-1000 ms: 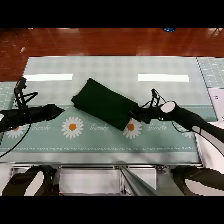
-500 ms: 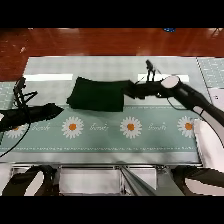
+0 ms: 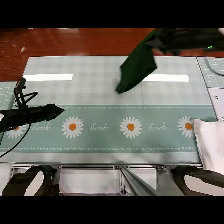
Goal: Fold the shirts.
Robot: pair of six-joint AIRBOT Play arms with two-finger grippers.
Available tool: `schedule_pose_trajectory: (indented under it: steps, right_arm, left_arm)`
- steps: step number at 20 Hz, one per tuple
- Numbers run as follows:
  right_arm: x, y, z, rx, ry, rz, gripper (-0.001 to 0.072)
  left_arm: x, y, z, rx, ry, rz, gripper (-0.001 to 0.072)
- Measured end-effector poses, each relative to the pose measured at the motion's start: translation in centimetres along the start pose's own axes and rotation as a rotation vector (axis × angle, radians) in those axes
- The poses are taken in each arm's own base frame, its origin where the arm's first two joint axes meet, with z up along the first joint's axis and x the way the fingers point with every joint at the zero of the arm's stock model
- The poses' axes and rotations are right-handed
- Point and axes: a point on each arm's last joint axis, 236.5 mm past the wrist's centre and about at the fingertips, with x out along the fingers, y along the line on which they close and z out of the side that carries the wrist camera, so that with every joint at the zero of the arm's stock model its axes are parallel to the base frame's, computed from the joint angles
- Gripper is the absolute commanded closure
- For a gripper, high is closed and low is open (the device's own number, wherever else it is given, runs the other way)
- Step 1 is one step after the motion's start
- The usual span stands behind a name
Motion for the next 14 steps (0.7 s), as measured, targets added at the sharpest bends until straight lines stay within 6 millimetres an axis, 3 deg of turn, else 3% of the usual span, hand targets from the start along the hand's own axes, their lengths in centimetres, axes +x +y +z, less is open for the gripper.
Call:
schedule_pose_trajectory:
  steps: [3,7,10,14]
  right_arm:
    - [-6.8,-2.2,2.8,0.029,-0.093,-0.091,0.069]
    - [-15.5,-5.9,3.1,0.097,-0.175,-0.255,0.0689]
    - [-22.1,-9.6,0.7,0.17,-0.202,-0.457,0.0689]
    - [-29.3,-14.7,-5.4,0.361,-0.185,-0.718,0.0689]
  left_arm:
    - [0.0,-0.4,0.0,-0.011,-0.002,-0.016,0.069]
    - [0.0,-1.2,0.2,-0.03,-0.007,-0.051,0.069]
    - [0.0,-1.5,0.2,-0.022,-0.008,-0.064,0.069]
    - [0.3,-2.5,-0.3,0.017,0.006,-0.083,0.069]
